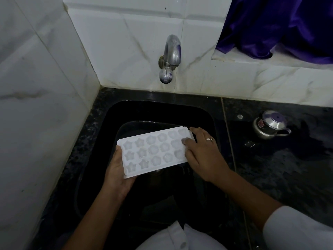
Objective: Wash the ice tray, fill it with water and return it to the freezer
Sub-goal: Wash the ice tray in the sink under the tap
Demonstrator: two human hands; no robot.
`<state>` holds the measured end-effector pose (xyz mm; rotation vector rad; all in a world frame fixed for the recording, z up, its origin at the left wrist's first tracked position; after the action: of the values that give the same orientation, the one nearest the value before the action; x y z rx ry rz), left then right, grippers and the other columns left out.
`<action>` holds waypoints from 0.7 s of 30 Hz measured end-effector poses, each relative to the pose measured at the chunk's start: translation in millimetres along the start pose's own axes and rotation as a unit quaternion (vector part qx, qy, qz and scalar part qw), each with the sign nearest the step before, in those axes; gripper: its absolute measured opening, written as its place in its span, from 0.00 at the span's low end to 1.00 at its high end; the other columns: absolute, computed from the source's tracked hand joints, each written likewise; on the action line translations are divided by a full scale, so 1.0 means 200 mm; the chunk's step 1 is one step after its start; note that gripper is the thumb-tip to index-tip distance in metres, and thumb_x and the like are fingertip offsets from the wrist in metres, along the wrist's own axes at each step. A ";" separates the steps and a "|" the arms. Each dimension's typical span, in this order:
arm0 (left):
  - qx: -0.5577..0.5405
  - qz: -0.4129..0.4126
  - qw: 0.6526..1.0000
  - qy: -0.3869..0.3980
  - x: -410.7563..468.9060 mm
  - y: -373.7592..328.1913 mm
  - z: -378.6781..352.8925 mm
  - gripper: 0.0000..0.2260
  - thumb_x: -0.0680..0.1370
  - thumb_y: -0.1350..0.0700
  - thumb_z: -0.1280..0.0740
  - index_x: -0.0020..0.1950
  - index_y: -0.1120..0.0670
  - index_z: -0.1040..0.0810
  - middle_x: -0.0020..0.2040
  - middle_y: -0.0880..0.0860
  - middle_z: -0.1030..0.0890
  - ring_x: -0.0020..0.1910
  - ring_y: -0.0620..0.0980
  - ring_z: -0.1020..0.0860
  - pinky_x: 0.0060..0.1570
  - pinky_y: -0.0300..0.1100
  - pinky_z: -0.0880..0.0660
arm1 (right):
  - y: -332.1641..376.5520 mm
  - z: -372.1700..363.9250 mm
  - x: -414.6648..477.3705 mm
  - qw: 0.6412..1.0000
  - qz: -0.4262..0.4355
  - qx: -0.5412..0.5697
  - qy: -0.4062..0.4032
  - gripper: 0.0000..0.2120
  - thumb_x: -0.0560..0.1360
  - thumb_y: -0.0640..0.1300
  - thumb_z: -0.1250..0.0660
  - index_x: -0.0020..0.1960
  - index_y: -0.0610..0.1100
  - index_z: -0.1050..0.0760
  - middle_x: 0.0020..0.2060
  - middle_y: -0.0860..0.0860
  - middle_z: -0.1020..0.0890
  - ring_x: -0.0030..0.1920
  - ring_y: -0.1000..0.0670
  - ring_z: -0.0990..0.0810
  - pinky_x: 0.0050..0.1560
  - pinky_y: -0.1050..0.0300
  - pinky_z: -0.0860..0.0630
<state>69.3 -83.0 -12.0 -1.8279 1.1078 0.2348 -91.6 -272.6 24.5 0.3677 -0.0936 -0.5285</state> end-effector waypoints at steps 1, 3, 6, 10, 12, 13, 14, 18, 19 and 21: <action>0.002 -0.005 1.000 -0.002 0.00 -0.01 0.00 0.26 0.85 0.39 0.46 0.65 0.57 0.19 0.61 0.60 0.14 0.54 0.59 0.13 0.39 0.53 0.15 | -0.01 -0.01 -0.01 1.000 0.004 -0.005 0.002 0.21 0.82 0.54 0.46 0.68 0.49 0.24 0.76 0.44 0.33 0.78 0.39 0.40 0.75 0.33 0.39; -0.001 -0.004 1.000 -0.016 0.01 0.01 0.02 0.26 0.86 0.39 0.46 0.66 0.56 0.19 0.63 0.60 0.15 0.56 0.58 0.13 0.44 0.53 0.14 | -0.03 0.00 -0.02 1.000 0.004 -0.012 0.001 0.20 0.82 0.54 0.46 0.68 0.51 0.23 0.76 0.44 0.33 0.78 0.39 0.40 0.76 0.34 0.40; -0.010 0.005 1.000 -0.023 0.00 0.04 0.00 0.27 0.85 0.39 0.45 0.59 0.55 0.13 0.61 0.59 0.14 0.54 0.57 0.12 0.49 0.55 0.14 | -0.01 0.02 0.01 1.000 -0.010 -0.008 -0.003 0.23 0.81 0.54 0.49 0.61 0.47 0.20 0.76 0.43 0.32 0.78 0.38 0.39 0.75 0.33 0.38; -0.032 0.007 0.999 0.002 -0.01 0.02 -0.04 0.30 0.86 0.39 0.47 0.46 0.53 0.09 0.55 0.59 0.12 0.48 0.57 0.11 0.36 0.54 0.15 | -0.02 0.01 0.00 1.000 -0.015 0.006 -0.007 0.23 0.81 0.54 0.48 0.68 0.48 0.23 0.76 0.43 0.33 0.77 0.39 0.39 0.74 0.34 0.37; -0.025 0.004 1.000 -0.007 0.00 0.00 -0.02 0.29 0.86 0.39 0.47 0.51 0.54 0.10 0.57 0.59 0.13 0.50 0.57 0.12 0.38 0.53 0.15 | -0.04 0.00 -0.02 1.000 0.001 -0.006 0.000 0.21 0.82 0.54 0.46 0.70 0.51 0.24 0.76 0.44 0.33 0.78 0.40 0.40 0.75 0.34 0.39; -0.018 0.002 1.000 -0.012 0.00 0.00 0.00 0.28 0.86 0.39 0.47 0.57 0.55 0.12 0.60 0.59 0.14 0.53 0.57 0.12 0.41 0.53 0.14 | -0.05 0.01 -0.02 1.000 0.003 -0.012 0.004 0.21 0.82 0.55 0.46 0.69 0.52 0.23 0.77 0.44 0.33 0.78 0.39 0.41 0.75 0.34 0.40; -0.012 0.000 1.000 -0.019 0.00 0.00 0.00 0.27 0.86 0.39 0.47 0.59 0.55 0.13 0.63 0.60 0.15 0.55 0.57 0.13 0.44 0.52 0.14 | -0.06 0.02 -0.01 1.000 0.000 -0.016 0.005 0.20 0.81 0.55 0.45 0.67 0.52 0.22 0.77 0.43 0.33 0.79 0.39 0.41 0.76 0.33 0.40; -0.030 0.002 1.000 -0.008 -0.01 0.02 -0.03 0.31 0.87 0.39 0.48 0.48 0.53 0.09 0.57 0.59 0.13 0.50 0.57 0.12 0.38 0.53 0.15 | -0.06 0.04 0.03 1.000 -0.016 -0.025 -0.005 0.19 0.81 0.54 0.44 0.65 0.52 0.21 0.77 0.43 0.34 0.79 0.38 0.41 0.76 0.33 0.40; -0.035 0.000 0.999 -0.003 -0.01 0.01 -0.03 0.31 0.86 0.39 0.48 0.47 0.53 0.09 0.56 0.59 0.12 0.49 0.57 0.12 0.36 0.53 0.15 | -0.05 0.02 0.02 1.000 -0.013 -0.026 -0.005 0.19 0.81 0.54 0.44 0.67 0.52 0.22 0.77 0.43 0.34 0.79 0.38 0.41 0.76 0.34 0.40; -0.025 -0.011 1.000 -0.004 -0.02 0.00 -0.04 0.31 0.87 0.40 0.48 0.45 0.52 0.09 0.55 0.58 0.12 0.48 0.56 0.11 0.36 0.52 0.15 | -0.03 -0.01 -0.01 1.000 0.001 -0.030 -0.001 0.21 0.82 0.54 0.46 0.69 0.51 0.24 0.77 0.43 0.33 0.78 0.38 0.40 0.76 0.34 0.39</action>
<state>65.8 -86.8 -5.9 -1.8812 1.0842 0.2594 -95.8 -275.7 21.3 0.3094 -0.0799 -0.5290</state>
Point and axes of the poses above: each hand's wrist, its own x-axis towards the middle knuckle, its own z-axis out of the back of the hand, y = z × x, the point moved 4 cm from there along x, towards the middle knuckle
